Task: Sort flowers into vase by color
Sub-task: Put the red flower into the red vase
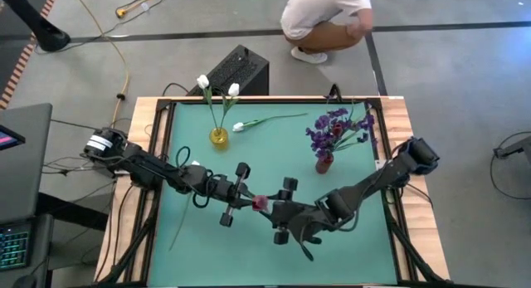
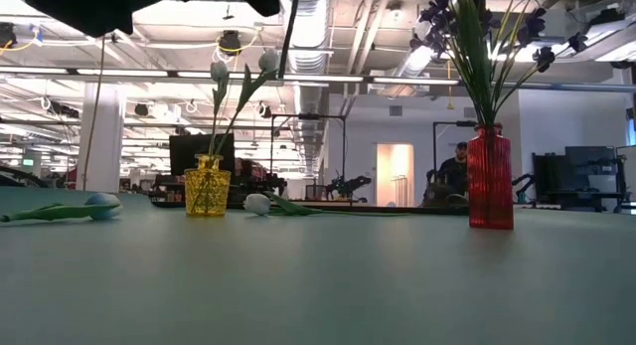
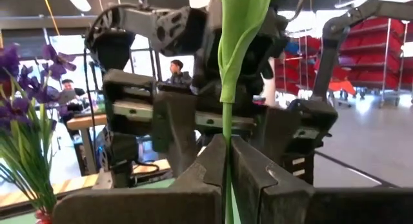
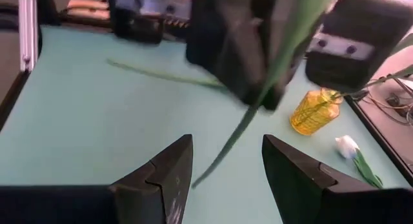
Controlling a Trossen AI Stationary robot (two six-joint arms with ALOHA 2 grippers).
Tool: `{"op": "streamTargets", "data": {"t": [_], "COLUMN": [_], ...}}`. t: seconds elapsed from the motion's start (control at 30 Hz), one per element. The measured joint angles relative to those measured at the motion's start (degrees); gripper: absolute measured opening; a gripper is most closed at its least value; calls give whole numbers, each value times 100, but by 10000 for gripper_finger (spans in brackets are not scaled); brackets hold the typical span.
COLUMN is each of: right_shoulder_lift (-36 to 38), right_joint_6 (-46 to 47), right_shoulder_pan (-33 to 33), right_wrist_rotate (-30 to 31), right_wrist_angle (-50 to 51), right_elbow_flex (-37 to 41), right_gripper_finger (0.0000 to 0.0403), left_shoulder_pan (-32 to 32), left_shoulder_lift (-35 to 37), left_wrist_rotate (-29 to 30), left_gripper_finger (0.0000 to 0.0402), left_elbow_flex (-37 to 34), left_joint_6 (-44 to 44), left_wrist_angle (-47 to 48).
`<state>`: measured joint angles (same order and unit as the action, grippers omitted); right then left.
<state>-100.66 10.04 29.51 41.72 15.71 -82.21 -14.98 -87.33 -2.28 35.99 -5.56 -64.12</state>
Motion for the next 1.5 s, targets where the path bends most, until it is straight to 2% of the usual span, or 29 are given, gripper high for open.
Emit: {"op": "streamTargets", "data": {"t": [0.17,0.57,0.67,0.8,0.97,1.1,1.2,1.4,1.47,1.5], "right_shoulder_lift": [10,20,20,172,479,795,979,994,927,963], "right_joint_6": [-49,-151,-149,150,950,2046,3654,7510,8197,8030], "right_shoulder_pan": [-108,-168,-169,-104,177,660,1193,2062,2126,2108], "right_wrist_rotate": [-3,-157,-153,-62,681,1265,1915,2579,2669,2768], "right_wrist_angle": [-7,66,93,475,1487,2643,4082,7095,7375,7301], "right_elbow_flex": [0,0,1,4,2,0,0,0,43,161], "right_gripper_finger": [189,30,18,24,19,19,19,19,19,19], "left_shoulder_pan": [0,4,0,7,-1,8,4,2,3,2], "left_shoulder_lift": [0,0,4,4,4,3,2,2,2,2], "left_wrist_rotate": [-28,25,179,326,533,626,622,621,621,621], "left_gripper_finger": [0,0,7,42,119,179,205,211,211,211], "left_elbow_flex": [0,-2,-2,-9,-9,-10,-10,-10,-11,-9], "left_joint_6": [16,-154,-306,-466,-477,-405,-282,-210,-216,-236], "left_wrist_angle": [34,57,181,535,715,849,1016,1274,1296,1294]}}
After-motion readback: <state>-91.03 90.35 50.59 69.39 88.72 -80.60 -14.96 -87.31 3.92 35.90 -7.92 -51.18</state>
